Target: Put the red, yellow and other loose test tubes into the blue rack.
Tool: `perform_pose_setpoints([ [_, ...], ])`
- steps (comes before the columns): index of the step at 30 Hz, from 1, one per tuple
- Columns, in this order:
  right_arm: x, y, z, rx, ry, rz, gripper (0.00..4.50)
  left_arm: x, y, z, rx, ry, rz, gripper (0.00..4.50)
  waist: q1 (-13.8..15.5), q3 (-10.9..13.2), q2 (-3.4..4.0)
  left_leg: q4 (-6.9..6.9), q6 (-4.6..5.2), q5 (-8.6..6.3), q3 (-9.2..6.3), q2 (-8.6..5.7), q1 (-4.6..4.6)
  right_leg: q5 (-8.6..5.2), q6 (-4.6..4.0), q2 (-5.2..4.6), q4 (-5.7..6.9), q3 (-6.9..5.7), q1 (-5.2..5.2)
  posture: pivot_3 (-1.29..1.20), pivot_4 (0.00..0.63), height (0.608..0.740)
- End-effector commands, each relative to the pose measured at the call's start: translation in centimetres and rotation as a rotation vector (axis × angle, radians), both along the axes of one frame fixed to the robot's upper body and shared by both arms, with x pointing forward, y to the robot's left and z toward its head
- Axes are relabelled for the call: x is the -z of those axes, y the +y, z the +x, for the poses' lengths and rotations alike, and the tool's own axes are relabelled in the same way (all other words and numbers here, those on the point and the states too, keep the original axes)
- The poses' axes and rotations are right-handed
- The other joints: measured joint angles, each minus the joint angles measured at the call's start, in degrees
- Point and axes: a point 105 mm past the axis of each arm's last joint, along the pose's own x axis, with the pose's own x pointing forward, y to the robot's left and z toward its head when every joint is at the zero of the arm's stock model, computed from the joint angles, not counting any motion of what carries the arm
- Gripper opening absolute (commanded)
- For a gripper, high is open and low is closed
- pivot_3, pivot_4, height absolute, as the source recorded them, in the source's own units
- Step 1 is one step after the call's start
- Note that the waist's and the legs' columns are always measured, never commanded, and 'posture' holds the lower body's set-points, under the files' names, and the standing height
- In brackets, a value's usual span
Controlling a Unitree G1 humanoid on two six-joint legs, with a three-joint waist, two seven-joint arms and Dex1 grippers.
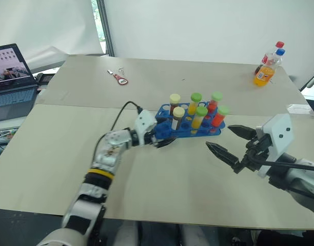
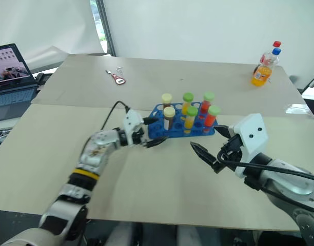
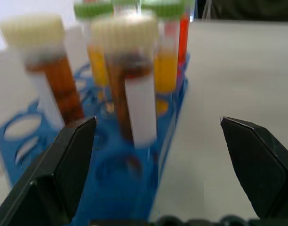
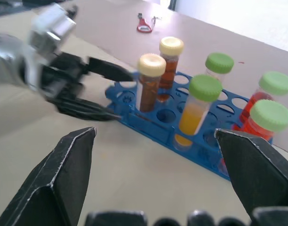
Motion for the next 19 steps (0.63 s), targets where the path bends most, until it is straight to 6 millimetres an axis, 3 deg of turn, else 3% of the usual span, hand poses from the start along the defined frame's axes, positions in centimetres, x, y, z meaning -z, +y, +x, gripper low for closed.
perform_pose_setpoints([
  [1, -1.3, -1.2, 0.4, -0.03, -0.069, -0.057, 4.5, -3.2, 3.0, -0.4, -0.037, -0.086, 0.052, 4.46, 0.1, 0.0, 0.0, 0.01, 0.0, 0.0, 0.0, 0.01, 0.01, 0.0, 0.0, 0.0, -0.01, 0.0, 0.01, 0.0, 0.15, 0.715],
  [5, -1.6, -3.5, 1.4, -0.03, -0.045, -0.072, 4.5, -4.1, 8.4, -1.4, -0.131, -0.12, 0.225, 4.46, 0.1, 0.0, 0.02, 0.01, 0.0, 0.0, 0.03, 0.0, 0.05, 0.0, 0.0, -0.03, -0.07, -0.01, 0.08, 0.0, 0.15, 0.715],
  [10, -1.8, -6.2, 2.1, -0.04, -0.023, -0.141, 4.5, -3.8, 12.9, -4.4, -0.14, -0.036, 0.382, 4.46, 0.1, 0.0, 0.02, -0.13, 0.0, 0.0, 0.08, 0.04, 0.06, 0.0, 0.0, -0.03, -0.13, -0.01, 0.03, 0.0, 0.15, 0.715],
  [14, -2.1, -7.3, 2.4, -0.063, -0.027, -0.18, 4.5, -3.6, 14.4, -5.5, -0.186, 0.033, 0.366, 4.46, 0.3, 0.0, 0.02, -0.2, 0.0, 0.0, 0.14, 0.07, 0.08, 0.0, 0.0, -0.04, -0.15, -0.02, 0.02, 0.0, 0.15, 0.715],
  [19, -1.7, -7.6, 2.8, -0.088, -0.008, -0.198, 4.5, -3.1, 15.2, -5.4, -0.246, 0.072, 0.35, 4.46, 0.4, 0.0, 0.02, -0.15, -0.01, 0.0, 0.25, 0.08, 0.08, 0.0, 0.0, -0.03, -0.14, -0.01, 0.03, 0.0, 0.15, 0.715],
])
